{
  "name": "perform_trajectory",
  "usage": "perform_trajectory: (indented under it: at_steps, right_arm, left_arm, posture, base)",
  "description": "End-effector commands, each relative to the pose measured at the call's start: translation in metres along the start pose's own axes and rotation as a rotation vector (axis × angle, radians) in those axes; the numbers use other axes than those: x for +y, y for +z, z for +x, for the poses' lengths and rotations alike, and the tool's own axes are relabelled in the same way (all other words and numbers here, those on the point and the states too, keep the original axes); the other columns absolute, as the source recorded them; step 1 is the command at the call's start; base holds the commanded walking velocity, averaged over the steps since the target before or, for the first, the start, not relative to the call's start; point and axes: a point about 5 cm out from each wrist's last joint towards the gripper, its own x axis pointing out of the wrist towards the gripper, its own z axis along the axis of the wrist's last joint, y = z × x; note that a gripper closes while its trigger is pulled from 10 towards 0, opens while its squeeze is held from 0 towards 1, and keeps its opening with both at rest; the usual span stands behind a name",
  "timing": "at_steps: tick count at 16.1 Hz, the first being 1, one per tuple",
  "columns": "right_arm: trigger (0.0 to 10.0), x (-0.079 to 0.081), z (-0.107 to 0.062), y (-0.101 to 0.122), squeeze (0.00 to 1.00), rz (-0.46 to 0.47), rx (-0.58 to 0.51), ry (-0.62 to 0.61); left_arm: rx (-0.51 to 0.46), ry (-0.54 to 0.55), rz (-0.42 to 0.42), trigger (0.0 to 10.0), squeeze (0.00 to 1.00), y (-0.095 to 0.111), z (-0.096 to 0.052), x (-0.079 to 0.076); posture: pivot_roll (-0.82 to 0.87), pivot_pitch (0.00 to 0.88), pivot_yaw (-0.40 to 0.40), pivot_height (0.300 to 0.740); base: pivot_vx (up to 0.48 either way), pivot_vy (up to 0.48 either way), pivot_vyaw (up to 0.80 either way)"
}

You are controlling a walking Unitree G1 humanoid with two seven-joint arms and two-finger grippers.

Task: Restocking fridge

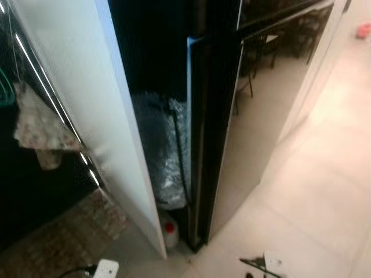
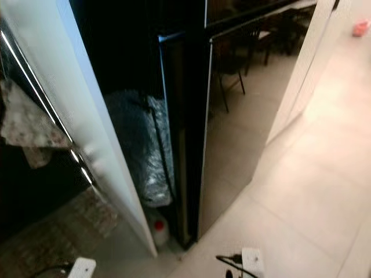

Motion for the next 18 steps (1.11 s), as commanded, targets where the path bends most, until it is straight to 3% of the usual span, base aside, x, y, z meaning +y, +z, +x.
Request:
perform_trajectory:
  at_steps: [1, 5, 18]
  right_arm:
    - [10.0, 0.0042, 0.0003, -0.0003, 0.0, -0.003, 0.002, 0.011]
    - [10.0, 0.0052, 0.0002, -0.0001, 0.0, -0.057, -0.002, 0.024]
    - [10.0, 0.0135, 0.0016, 0.0066, 0.0, -0.1, -0.016, 0.052]
  left_arm:
    - [0.03, -0.008, 0.007, 10.0, 0.0, -0.0063, -0.0009, -0.0015]
    - [0.045, -0.002, 0.0, 10.0, 0.0, -0.0084, -0.001, -0.0035]
    - [0.046, -0.002, -0.008, 10.0, 0.0, -0.0072, -0.0005, -0.0076]
  posture:
    - [0.03, 0.0, 0.012, 0.74]
    - [0.03, 0.0, 0.012, 0.74]
    - [0.05, 0.0, -0.006, 0.74]
  base:
    - [0.0, -0.337, 0.0]
    - [0.0, 0.0, 0.64]
    - [0.0, 0.0, 0.8]
